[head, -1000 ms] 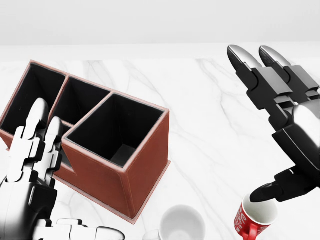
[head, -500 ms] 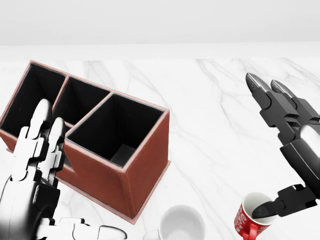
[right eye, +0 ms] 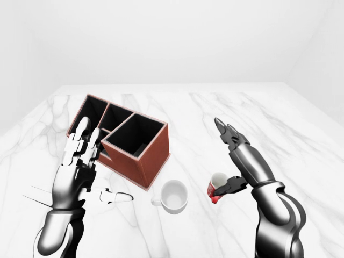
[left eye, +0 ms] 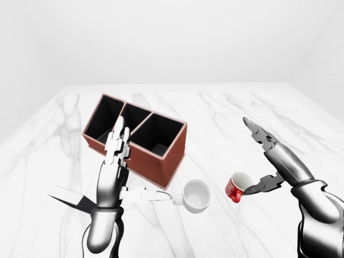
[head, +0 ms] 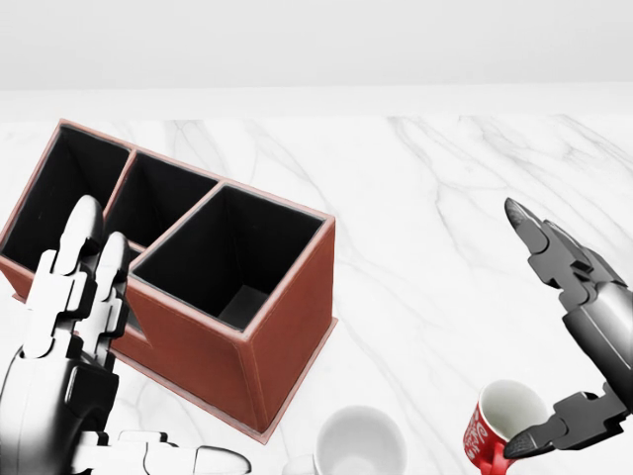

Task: Pick up the red mug and place it to the right of the caddy.

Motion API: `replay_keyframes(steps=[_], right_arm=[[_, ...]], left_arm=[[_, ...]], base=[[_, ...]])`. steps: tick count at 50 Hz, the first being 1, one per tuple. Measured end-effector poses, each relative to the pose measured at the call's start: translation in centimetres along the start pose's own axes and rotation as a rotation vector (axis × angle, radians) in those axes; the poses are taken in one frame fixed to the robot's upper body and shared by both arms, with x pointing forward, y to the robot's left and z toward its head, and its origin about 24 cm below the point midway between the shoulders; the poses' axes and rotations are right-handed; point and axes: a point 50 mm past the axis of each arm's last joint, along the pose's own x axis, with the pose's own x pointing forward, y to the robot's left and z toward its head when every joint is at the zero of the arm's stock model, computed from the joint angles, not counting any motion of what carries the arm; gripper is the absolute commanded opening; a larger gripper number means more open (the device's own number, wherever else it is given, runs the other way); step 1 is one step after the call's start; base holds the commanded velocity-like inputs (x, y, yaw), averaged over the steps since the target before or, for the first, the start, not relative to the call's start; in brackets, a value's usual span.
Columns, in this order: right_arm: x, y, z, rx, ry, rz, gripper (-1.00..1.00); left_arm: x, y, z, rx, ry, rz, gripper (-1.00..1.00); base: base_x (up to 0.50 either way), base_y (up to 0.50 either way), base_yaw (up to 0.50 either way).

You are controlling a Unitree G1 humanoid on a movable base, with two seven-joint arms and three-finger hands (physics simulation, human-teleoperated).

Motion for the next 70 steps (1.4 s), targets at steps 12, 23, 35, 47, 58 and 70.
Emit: replay_keyframes(steps=[12, 23, 35, 47, 58, 70], right_arm=[[-0.3, 1.1, -2.4, 0.075, 0.092, 0.046, 0.95], [-0.1, 2.1, -4.2, 0.123, 0.153, 0.091, 0.95], [0.2, 2.7, -5.5, 0.155, 0.192, 0.126, 0.95], [0.4, 3.1, -6.6, 0.178, 0.225, 0.152, 0.95], [0.6, 3.4, -7.6, 0.201, 0.256, 0.176, 0.95], [1.2, 3.6, -8.6, 0.224, 0.279, 0.203, 0.95]], left_arm=[[0.0, 0.0, -0.2, -0.001, 0.008, -0.001, 1.00], [0.1, -0.1, -0.3, 0.000, 0.012, -0.002, 1.00], [0.1, -0.2, -0.5, 0.000, 0.019, -0.004, 1.00], [0.1, -0.2, -0.6, 0.000, 0.023, -0.004, 1.00], [0.1, -0.2, -0.6, 0.001, 0.024, -0.005, 1.00], [0.1, -0.2, -0.7, 0.000, 0.027, -0.006, 1.00]], base=[[0.00, 0.00, 0.00], [0.00, 0.00, 0.00], [0.00, 0.00, 0.00], [0.00, 0.00, 0.00], [0.00, 0.00, 0.00], [0.00, 0.00, 0.00]])
